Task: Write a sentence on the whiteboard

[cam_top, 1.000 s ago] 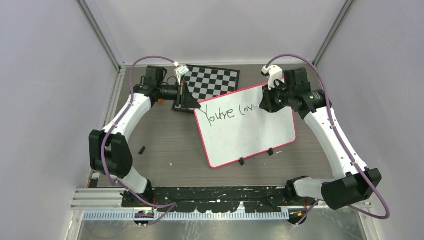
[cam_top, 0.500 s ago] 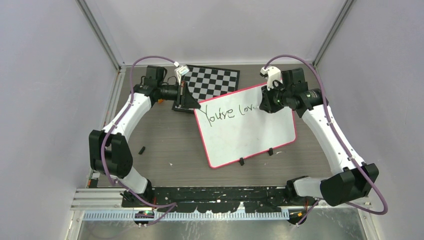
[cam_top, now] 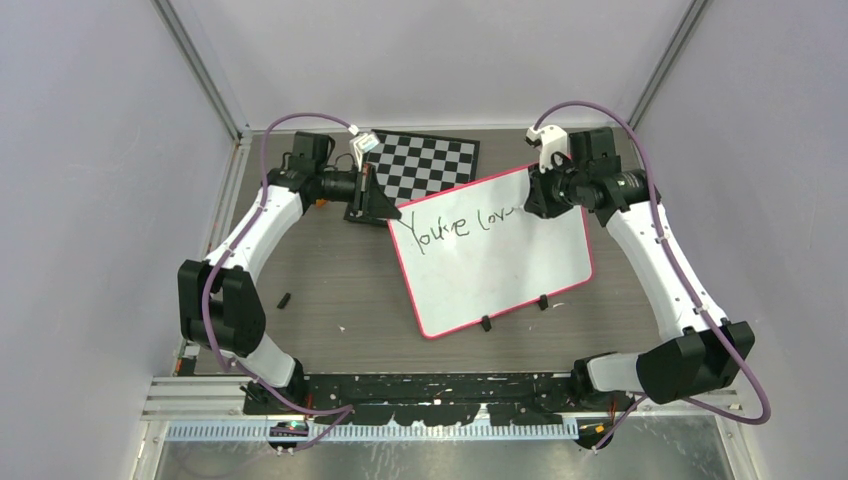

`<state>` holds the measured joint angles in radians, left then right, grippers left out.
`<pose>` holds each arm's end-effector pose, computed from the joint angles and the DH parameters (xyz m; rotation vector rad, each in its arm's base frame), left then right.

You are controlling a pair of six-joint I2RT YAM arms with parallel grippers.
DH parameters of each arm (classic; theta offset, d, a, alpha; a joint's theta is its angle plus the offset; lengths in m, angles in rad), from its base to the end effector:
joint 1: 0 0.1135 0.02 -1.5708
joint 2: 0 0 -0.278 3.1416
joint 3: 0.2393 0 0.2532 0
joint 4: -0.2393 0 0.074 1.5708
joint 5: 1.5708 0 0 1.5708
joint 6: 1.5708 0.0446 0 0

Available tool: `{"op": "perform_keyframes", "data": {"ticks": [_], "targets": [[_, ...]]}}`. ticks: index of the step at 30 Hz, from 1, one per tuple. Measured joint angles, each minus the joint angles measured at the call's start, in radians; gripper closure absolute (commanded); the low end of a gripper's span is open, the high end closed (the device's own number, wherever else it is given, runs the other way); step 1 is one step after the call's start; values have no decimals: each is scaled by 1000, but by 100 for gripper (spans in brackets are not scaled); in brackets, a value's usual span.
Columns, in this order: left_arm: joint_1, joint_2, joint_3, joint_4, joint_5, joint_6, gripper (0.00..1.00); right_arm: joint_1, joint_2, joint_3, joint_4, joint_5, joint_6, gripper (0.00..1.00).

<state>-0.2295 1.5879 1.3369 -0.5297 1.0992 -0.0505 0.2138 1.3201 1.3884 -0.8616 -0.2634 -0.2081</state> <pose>0.3268 -0.1172 0.3222 0.7338 2.0771 -1.4189 0.2658 0.0696 0.3760 -0.6161 2.2689 0.3137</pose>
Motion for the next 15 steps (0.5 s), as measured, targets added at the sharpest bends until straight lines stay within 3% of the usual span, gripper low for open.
{"op": "perform_keyframes", "data": {"ticks": [15], "targets": [[0,0,0,-22,0,7,100,-1,16,16,-3,-62,2,100]]}}
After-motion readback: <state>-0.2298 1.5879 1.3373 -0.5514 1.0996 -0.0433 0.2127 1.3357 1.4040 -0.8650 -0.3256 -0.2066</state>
